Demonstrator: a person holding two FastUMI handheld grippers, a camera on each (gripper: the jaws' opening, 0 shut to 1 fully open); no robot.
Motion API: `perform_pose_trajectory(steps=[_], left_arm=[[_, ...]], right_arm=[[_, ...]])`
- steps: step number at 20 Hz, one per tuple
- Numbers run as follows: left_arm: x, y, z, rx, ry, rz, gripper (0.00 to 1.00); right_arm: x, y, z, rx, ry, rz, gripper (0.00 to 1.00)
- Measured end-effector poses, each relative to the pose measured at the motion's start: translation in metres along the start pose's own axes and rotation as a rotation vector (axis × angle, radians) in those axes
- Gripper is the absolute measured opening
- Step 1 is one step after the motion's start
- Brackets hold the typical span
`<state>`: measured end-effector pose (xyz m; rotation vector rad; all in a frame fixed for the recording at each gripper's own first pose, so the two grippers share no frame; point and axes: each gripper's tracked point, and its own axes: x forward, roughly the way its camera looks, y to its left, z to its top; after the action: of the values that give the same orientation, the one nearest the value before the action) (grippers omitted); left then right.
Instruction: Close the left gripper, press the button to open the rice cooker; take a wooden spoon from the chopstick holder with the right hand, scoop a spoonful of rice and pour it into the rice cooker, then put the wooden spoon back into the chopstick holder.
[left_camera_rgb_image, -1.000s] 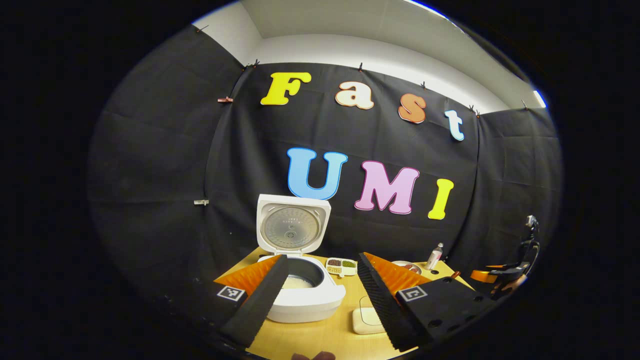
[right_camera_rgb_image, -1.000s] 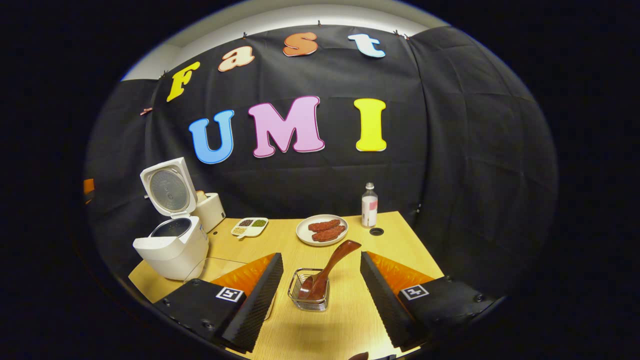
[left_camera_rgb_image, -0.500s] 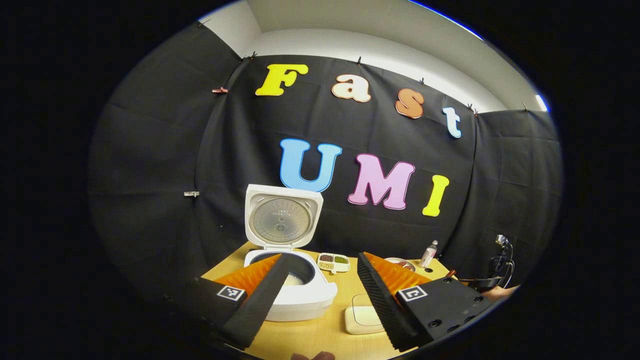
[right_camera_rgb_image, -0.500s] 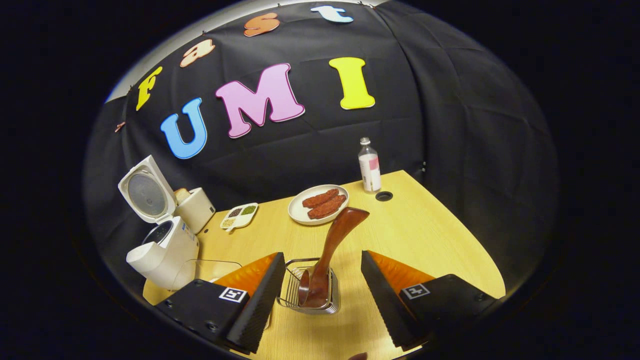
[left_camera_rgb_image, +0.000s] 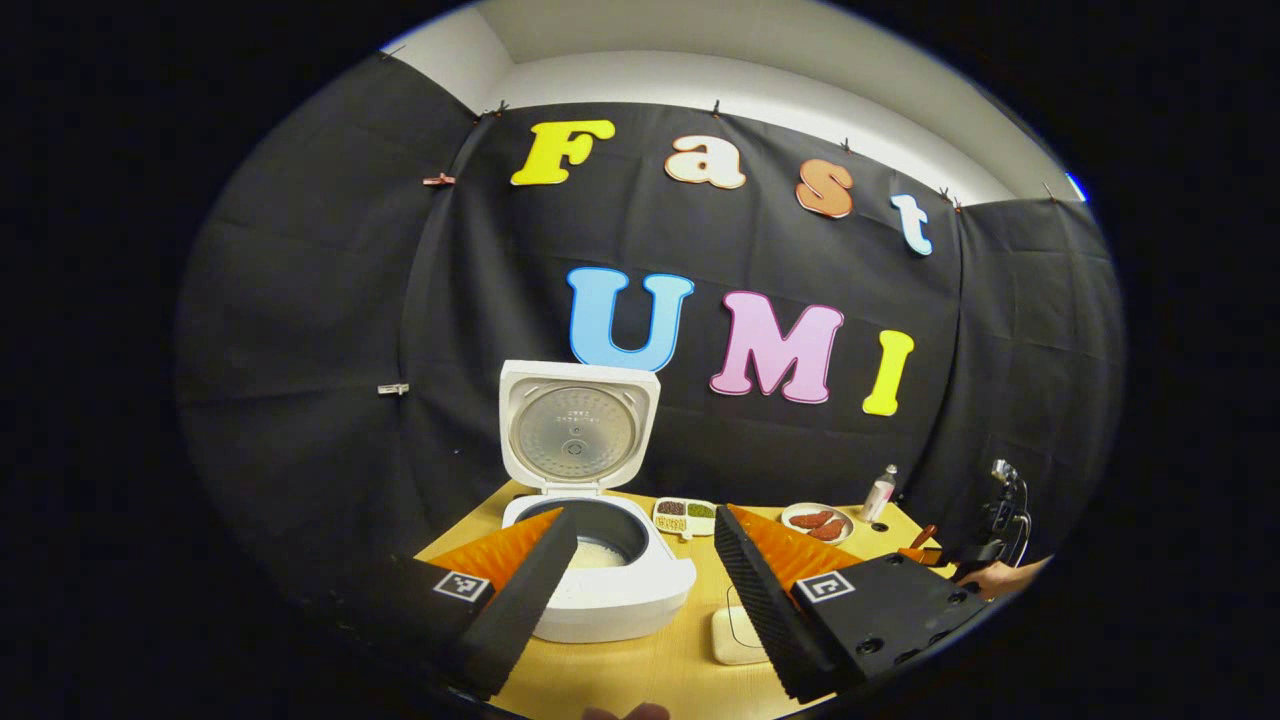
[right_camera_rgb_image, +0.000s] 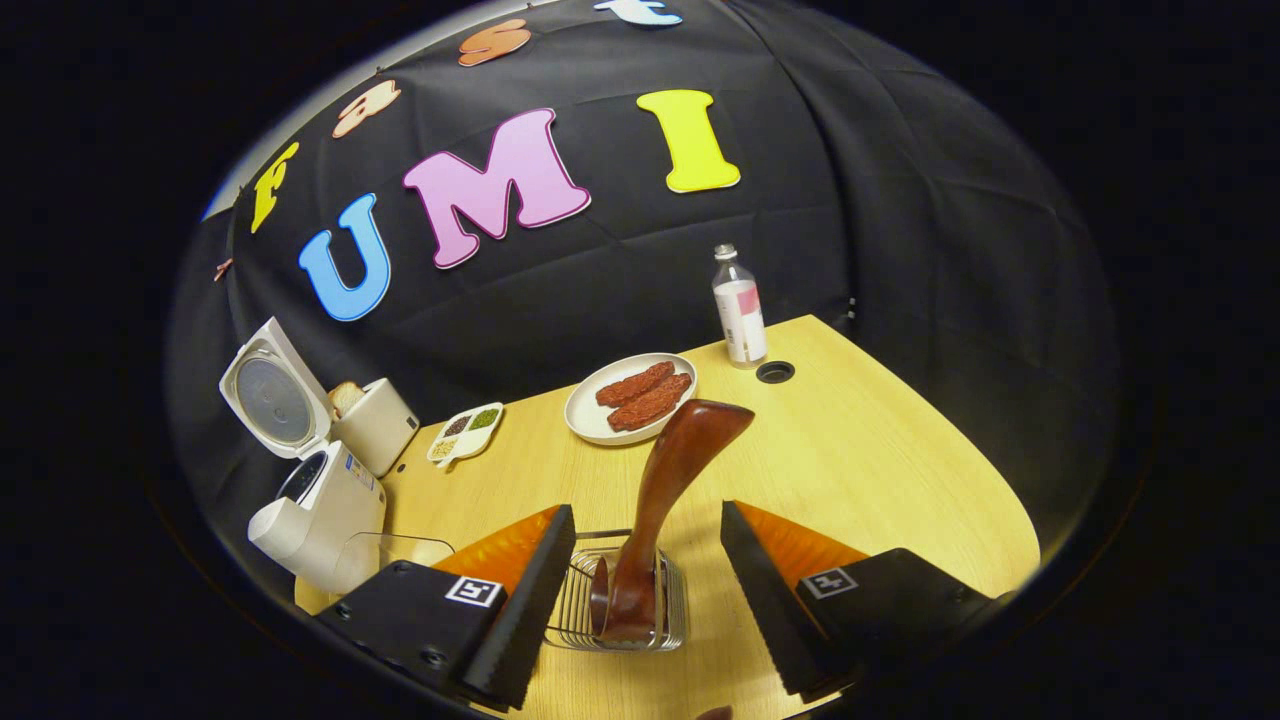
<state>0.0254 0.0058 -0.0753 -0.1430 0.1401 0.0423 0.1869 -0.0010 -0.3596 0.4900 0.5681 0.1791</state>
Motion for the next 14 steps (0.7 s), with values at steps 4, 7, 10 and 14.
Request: perform_pose_trajectory(steps=[4,7,10,14], left_arm=[[-0.009,0.004,-0.001,0.042,0.003,0.042,0.95],[-0.015,0.000,-0.004,0.057,0.006,0.049,0.95],[-0.018,0.005,-0.006,0.033,0.014,0.067,0.95],[-0.025,0.010,-0.004,0.036,0.011,0.091,0.95]], right_arm=[[0.013,0.004,0.000,0.015,-0.007,0.020,0.84],[0.015,-0.001,0.002,0.021,-0.010,0.009,0.63],[0.014,-0.004,-0.006,0.023,0.022,0.017,0.36],[0.012,0.009,-0.004,0.012,0.015,0.061,0.16]])
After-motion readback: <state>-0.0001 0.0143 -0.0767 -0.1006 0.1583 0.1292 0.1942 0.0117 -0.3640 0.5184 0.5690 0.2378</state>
